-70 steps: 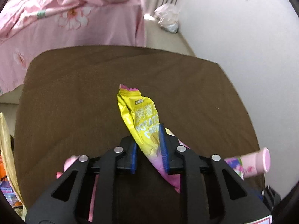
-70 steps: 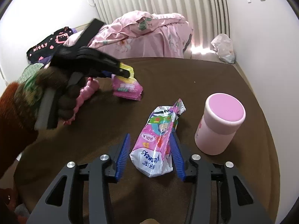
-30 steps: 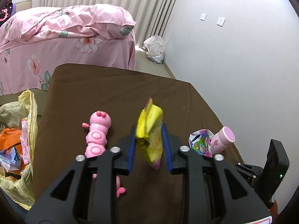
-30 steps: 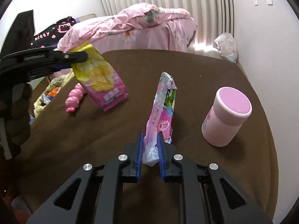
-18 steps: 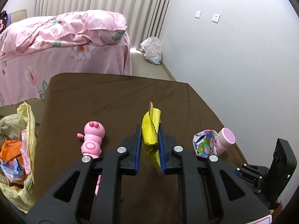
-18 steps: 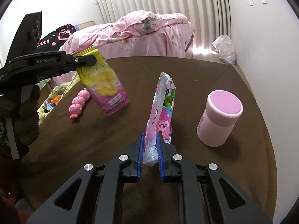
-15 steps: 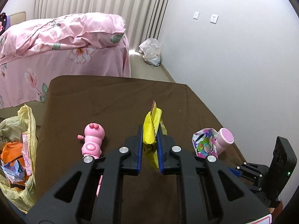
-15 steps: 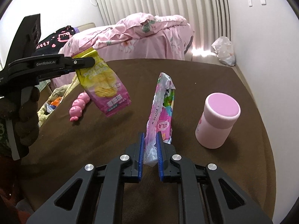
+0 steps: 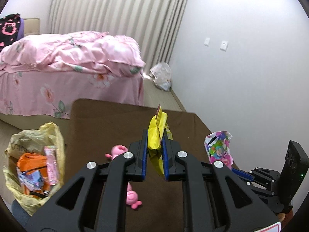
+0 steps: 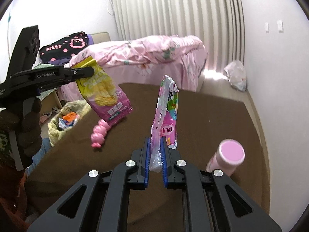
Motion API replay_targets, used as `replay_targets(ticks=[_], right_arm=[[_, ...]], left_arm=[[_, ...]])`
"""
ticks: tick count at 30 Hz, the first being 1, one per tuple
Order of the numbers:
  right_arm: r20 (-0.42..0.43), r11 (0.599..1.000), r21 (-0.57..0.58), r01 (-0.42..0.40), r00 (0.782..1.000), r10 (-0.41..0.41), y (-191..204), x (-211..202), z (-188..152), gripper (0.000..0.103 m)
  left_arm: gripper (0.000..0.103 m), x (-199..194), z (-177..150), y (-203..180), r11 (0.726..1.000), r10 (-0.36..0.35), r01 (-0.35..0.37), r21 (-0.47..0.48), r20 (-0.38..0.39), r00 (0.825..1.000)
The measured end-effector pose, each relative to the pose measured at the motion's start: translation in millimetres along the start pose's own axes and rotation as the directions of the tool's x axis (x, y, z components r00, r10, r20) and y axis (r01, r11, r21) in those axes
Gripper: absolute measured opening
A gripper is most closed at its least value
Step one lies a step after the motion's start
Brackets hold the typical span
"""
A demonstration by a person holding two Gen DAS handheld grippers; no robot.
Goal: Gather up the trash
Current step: 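Carry the chips bag and pink pouch over the yellow bag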
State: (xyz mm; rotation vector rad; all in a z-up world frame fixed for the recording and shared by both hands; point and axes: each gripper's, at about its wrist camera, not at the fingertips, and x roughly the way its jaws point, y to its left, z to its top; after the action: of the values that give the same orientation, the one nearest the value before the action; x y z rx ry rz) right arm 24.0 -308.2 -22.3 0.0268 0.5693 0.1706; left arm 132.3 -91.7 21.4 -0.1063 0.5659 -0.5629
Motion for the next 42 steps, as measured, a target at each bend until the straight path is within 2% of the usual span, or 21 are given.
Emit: replay_targets(ticks=[3, 6, 7, 15, 17, 20, 23, 24, 25, 27, 29, 30, 32, 33, 34, 36, 37, 38, 40, 42], right_arm=[[0.024, 0.999, -0.033, -0.028, 0.999, 0.028, 15.9, -3.5, 17.2, 0.011], [0.032, 0.996, -0.057, -0.062, 0.997, 0.064, 31.5, -1.5, 30.9, 0.011], [0.032, 0.995, -0.069, -0.075, 0.996, 0.078, 38.5, 0.2, 35.6, 0.011], [-0.014, 0.968, -0.184, -0.173, 0.985, 0.173, 100.9, 28.2, 58.5, 0.011], [-0.033, 0.955, -0.212, -0.207, 0.978, 0.205, 118.1, 39.3, 66.7, 0.011], [-0.055, 0.936, -0.248, -0.25, 0.968, 0.244, 142.2, 57.2, 79.6, 0.011], [-0.093, 0.914, -0.267, -0.306, 0.952, 0.291, 164.7, 78.5, 92.4, 0.011], [-0.117, 0.905, -0.268, -0.331, 0.943, 0.31, 171.8, 89.3, 97.8, 0.011], [-0.137, 0.897, -0.276, -0.346, 0.937, 0.32, 178.3, 99.7, 101.4, 0.011], [-0.157, 0.887, -0.296, -0.354, 0.934, 0.32, 184.6, 115.6, 104.7, 0.011], [-0.189, 0.879, -0.306, -0.366, 0.928, 0.321, 188.5, 139.5, 110.7, 0.011], [-0.202, 0.877, -0.3, -0.375, 0.924, 0.326, 189.4, 148.2, 112.7, 0.011], [-0.235, 0.87, -0.277, -0.408, 0.907, 0.35, 187.5, 167.3, 118.0, 0.011], [-0.249, 0.867, -0.271, -0.419, 0.9, 0.357, 187.8, 175.5, 119.9, 0.011], [-0.268, 0.862, -0.265, -0.432, 0.892, 0.365, 188.6, 184.9, 121.2, 0.011], [-0.317, 0.847, -0.243, -0.473, 0.864, 0.392, 194.1, 203.9, 121.4, 0.011], [-0.364, 0.832, -0.222, -0.509, 0.835, 0.413, 198.2, 217.7, 118.7, 0.011], [-0.397, 0.823, -0.211, -0.527, 0.816, 0.421, 201.9, 228.2, 116.9, 0.011], [-0.474, 0.805, -0.202, -0.557, 0.775, 0.417, 214.4, 252.6, 106.8, 0.011], [-0.512, 0.798, -0.222, -0.56, 0.764, 0.393, 225.6, 270.5, 97.0, 0.011]], left_arm=[[0.012, -21.2, 4.3, 17.9, 0.999, 0.036, -0.035, -0.023, 0.04, 0.999], [0.012, -44.0, 8.7, 39.8, 0.993, 0.111, -0.108, -0.043, 0.089, 0.99], [0.012, -53.7, 9.8, 50.3, 0.988, 0.149, -0.145, -0.05, 0.107, 0.983], [0.012, -88.3, 4.7, 116.8, 0.947, 0.311, -0.293, -0.13, 0.152, 0.938], [0.012, -96.6, 0.2, 135.7, 0.924, 0.371, -0.348, -0.157, 0.156, 0.916], [0.012, -108.4, -8.7, 157.6, 0.871, 0.485, -0.457, -0.18, 0.16, 0.86], [0.012, -117.7, -20.1, 185.2, 0.823, 0.55, -0.506, -0.26, 0.135, 0.825], [0.012, -118.4, -23.8, 192.6, 0.81, 0.559, -0.509, -0.29, 0.123, 0.82], [0.012, -117.8, -28.5, 201.8, 0.803, 0.559, -0.502, -0.323, 0.112, 0.822], [0.012, -110.6, -39.5, 214.9, 0.809, 0.523, -0.457, -0.369, 0.099, 0.847], [0.012, -86.6, -46.3, 225.8, 0.841, 0.432, -0.379, -0.387, 0.056, 0.9], [0.012, -68.7, -49.7, 228.5, 0.853, 0.398, -0.364, -0.374, 0.017, 0.917], [0.012, -41.3, -54.7, 228.1, 0.86, 0.396, -0.397, -0.321, -0.069, 0.916], [0.012, -28.7, -57.2, 227.5, 0.859, 0.41, -0.426, -0.283, -0.117, 0.904], [0.012, -13.1, -63.6, 227.6, 0.845, 0.456, -0.489, -0.216, -0.184, 0.871], [0.012, 0.4, -72.5, 232.3, 0.813, 0.521, -0.563, -0.153, -0.242, 0.818], [0.012, 5.2, -77.0, 236.8, 0.791, 0.551, -0.596, -0.135, -0.266, 0.791], [0.012, 7.6, -80.3, 243.3, 0.768, 0.576, -0.626, -0.131, -0.286, 0.766], [0.012, 6.4, -84.5, 257.8, 0.736, 0.599, -0.66, -0.152, -0.307, 0.739], [0.012, 4.0, -86.9, 268.3, 0.721, 0.601, -0.668, -0.183, -0.315, 0.735]])
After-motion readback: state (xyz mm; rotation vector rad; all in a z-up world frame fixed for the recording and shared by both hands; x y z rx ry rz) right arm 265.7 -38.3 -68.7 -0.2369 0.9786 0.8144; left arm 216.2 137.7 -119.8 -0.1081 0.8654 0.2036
